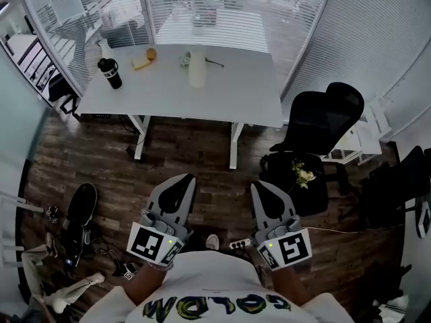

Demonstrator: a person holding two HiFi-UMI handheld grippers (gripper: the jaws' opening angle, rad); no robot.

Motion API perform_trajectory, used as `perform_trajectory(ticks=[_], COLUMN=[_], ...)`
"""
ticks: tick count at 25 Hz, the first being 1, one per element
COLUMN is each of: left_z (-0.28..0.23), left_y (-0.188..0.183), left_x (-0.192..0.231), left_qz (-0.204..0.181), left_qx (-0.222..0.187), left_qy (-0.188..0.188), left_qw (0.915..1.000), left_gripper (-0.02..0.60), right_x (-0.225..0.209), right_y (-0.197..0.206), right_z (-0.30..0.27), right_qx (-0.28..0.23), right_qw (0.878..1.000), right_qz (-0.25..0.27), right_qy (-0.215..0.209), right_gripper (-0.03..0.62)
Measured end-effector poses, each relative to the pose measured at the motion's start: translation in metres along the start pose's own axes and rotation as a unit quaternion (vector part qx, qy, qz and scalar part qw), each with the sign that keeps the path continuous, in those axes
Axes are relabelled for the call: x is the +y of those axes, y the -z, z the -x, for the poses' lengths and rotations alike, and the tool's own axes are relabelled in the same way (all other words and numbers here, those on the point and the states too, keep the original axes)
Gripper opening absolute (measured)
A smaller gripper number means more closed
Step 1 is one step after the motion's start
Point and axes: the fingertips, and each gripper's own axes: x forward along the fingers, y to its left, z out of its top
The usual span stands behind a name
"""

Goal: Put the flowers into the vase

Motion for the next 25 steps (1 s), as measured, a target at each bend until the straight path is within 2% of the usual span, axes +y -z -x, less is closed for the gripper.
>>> perform_trajectory(ticks=[5,11,25], left_z=[-0.010,-0.027,-0.078], left_y=[0.004,0.008,-0.002], left_x=[-0.004,0.018,0.147], left_qz=[0.005,0.007,0.015], left_qx=[0.004,0.005,0.003], left_qy=[0.000,-0.005,0.007], left_qw=[1.0000,1.0000,0.9999], left_gripper=[0.021,0.021,0.020], right_x=[-0.010,-0.017,-0.011], right_y=[0.001,0.002,-0.007], right_z=[-0.002,-0.029,-0.169], right_qx=[0.004,0.005,0.012], right_qw=[1.000,1.000,1.000], right_qz=[-0.002,0.003,0.016], right_qy=[-0.006,-0.009,-0.006], right_gripper=[0.010,0.011,0.009])
